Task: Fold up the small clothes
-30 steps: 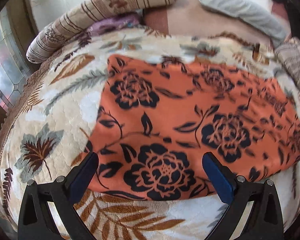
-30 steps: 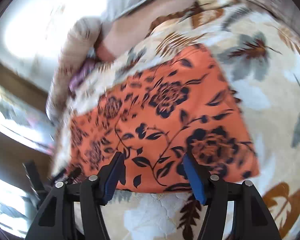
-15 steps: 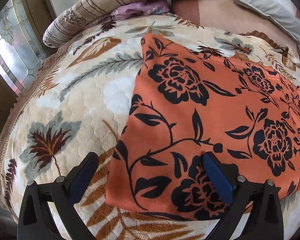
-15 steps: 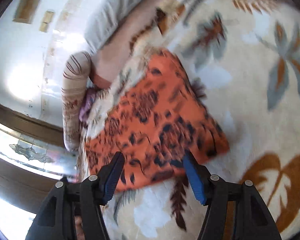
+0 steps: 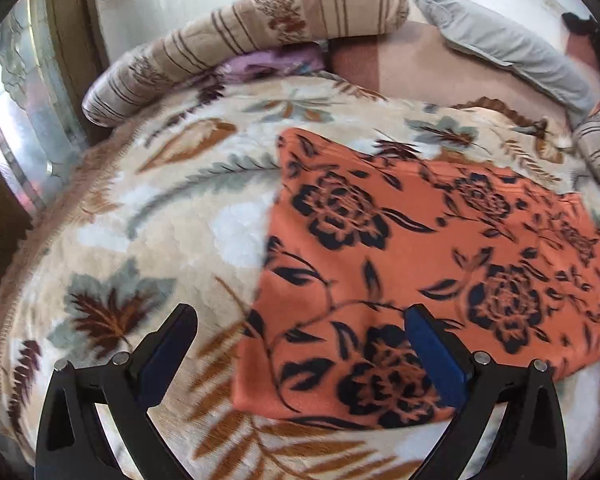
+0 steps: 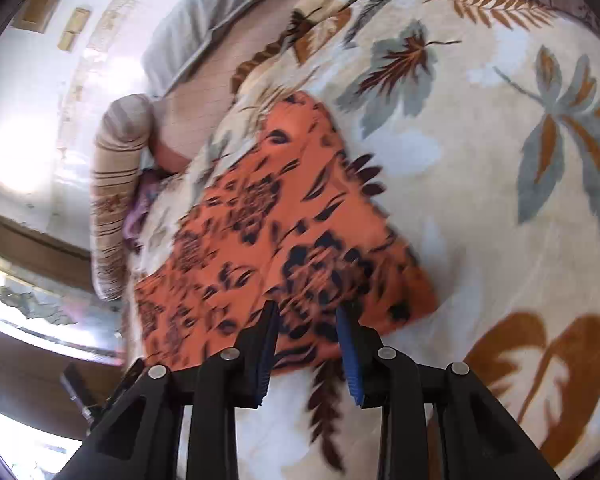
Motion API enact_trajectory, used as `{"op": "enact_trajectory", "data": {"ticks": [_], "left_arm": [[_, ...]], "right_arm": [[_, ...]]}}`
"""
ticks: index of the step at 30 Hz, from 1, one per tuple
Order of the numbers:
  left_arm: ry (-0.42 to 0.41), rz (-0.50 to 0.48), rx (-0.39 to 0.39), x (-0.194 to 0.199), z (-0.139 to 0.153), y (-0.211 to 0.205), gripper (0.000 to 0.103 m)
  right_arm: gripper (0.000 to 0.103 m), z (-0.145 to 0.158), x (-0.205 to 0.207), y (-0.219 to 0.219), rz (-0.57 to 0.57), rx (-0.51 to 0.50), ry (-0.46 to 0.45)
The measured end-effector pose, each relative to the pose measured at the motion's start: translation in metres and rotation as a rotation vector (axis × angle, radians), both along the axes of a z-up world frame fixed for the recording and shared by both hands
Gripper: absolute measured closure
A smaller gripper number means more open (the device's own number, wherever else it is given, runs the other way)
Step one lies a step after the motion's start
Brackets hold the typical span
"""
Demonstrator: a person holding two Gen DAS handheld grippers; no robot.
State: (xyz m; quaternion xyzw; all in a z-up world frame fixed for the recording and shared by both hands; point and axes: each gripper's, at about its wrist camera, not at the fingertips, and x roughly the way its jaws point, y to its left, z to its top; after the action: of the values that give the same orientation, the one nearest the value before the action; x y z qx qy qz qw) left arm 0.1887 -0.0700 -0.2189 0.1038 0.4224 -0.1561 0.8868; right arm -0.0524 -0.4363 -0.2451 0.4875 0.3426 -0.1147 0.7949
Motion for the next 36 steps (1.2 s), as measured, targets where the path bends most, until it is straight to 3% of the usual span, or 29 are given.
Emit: {"op": "enact_trajectory", "data": {"ticks": [3,5,8,17,22,24,26,27,28,32,36], "left_arm": [[0.046,0.006,0.041,0.006,-0.013,-0.004,0.0],[0.095,0.018,0.074,0.014,-0.027,-0.005,0.0],[0.128,0.035,0.032,0.018,-0.029,-0.003,0.0],[0.019,-0.007,-0.038,0.002,-0.005,-0.005,0.0],[-0.014,-0.007,-0.083,0.0,0.007,-0.003,0.0],[-0.024,-0.002,-0.08,0.001,0.009,-0.002,0.0],[-0.034,0.007,-0.07,0.003,0.009,0.0,0.0],[-0.038,0.012,-0.066,0.002,0.01,0.0,0.0],[-0.041,0.014,-0.066,0.002,0.011,0.001,0.0],[-0.062,0.025,-0.069,0.003,0.015,0.009,0.0],[-0.071,0.043,-0.092,0.005,0.022,0.022,0.0]], "right_arm": [[0.027,-0.006,-0.006,0.015,-0.014,0.042,-0.011],[0.027,-0.012,-0.008,0.021,-0.032,0.073,-0.01],[0.027,-0.018,-0.01,0.021,-0.074,0.059,0.009],[0.027,-0.031,-0.012,-0.005,-0.196,0.118,-0.063],[0.027,-0.033,0.002,-0.012,-0.25,0.063,-0.093],[0.031,-0.032,0.014,-0.012,-0.257,0.026,-0.105],[0.045,-0.033,0.025,-0.011,-0.259,-0.001,-0.096],[0.064,-0.036,0.031,-0.011,-0.251,-0.002,-0.085],[0.074,-0.038,0.036,-0.01,-0.241,0.012,-0.08],[0.081,-0.026,0.04,-0.002,-0.237,-0.046,-0.08],[0.082,0.014,0.05,0.016,-0.192,-0.146,-0.138]]}}
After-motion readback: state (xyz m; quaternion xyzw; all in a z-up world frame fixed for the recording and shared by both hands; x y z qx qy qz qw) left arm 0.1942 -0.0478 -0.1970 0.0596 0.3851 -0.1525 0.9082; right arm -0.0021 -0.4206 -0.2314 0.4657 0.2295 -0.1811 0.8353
